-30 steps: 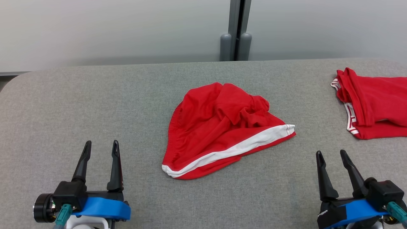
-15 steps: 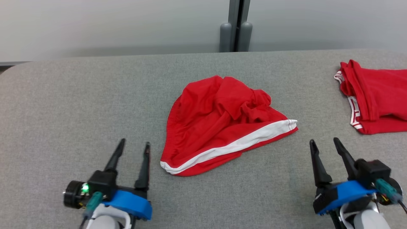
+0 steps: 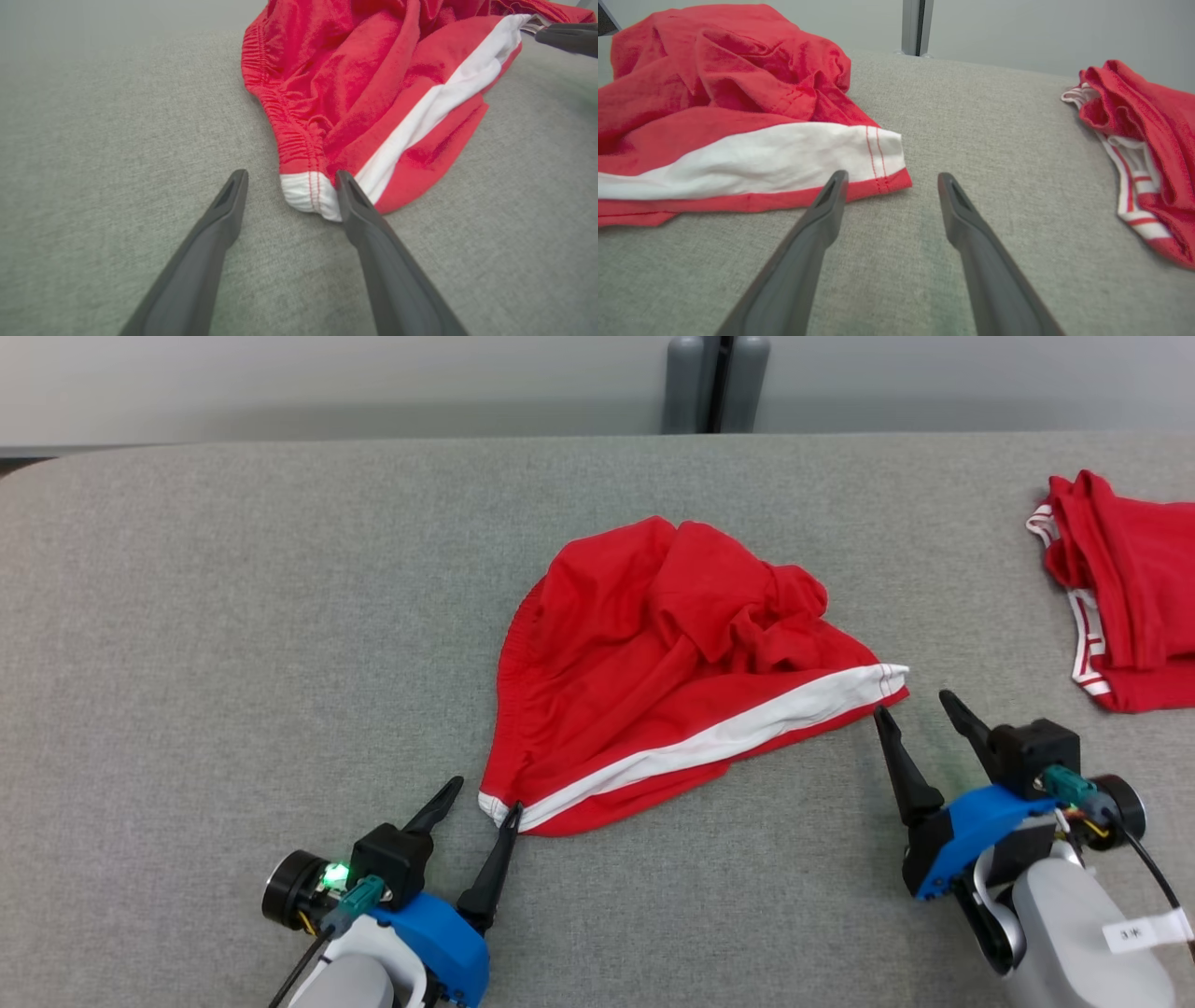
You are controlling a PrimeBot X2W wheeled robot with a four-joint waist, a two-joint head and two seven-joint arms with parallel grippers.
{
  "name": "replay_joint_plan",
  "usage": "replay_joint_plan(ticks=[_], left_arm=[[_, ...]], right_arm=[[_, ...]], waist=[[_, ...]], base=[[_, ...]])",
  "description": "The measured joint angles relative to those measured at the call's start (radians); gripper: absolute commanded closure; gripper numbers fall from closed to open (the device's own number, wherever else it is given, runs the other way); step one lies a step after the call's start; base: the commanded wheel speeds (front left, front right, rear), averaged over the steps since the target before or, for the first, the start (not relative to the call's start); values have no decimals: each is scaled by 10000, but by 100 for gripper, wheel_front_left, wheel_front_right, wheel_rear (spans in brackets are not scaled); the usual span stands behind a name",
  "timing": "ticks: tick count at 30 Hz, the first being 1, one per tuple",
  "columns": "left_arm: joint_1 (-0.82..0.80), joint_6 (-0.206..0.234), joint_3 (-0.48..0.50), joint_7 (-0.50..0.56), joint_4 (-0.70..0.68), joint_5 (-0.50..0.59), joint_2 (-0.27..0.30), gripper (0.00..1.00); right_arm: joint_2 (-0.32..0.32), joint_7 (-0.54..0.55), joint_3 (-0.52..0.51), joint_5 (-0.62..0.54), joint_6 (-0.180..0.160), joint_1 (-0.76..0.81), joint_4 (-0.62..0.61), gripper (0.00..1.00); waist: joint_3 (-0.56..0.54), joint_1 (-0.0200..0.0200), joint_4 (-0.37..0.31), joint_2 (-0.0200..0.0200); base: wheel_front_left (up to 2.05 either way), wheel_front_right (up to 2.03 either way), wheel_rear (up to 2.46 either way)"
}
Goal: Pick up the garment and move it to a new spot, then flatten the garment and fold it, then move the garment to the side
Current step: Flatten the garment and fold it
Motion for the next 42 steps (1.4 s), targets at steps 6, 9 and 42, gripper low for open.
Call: replay_joint_plan(ticks=[6, 9, 42], left_arm=[[-761, 0, -928, -12, 564, -692, 125, 0], [-1105, -2, -1267, -27, 775, -978, 148, 0], [-1251, -4, -2117, -40, 688, -3808, 468, 100]], right_arm=[[-234, -257, 681, 186, 2, -920, 1070, 0], [-291, -362, 1024, 330, 2, -1315, 1496, 0], [-899, -917, 2564, 2529, 0, -655, 418, 100]], waist=[[301, 0, 132, -1], [399, 0, 177, 0], [-3, 0, 200, 0]], base=[[0, 0, 0], [0, 0, 0], [0, 0, 0]])
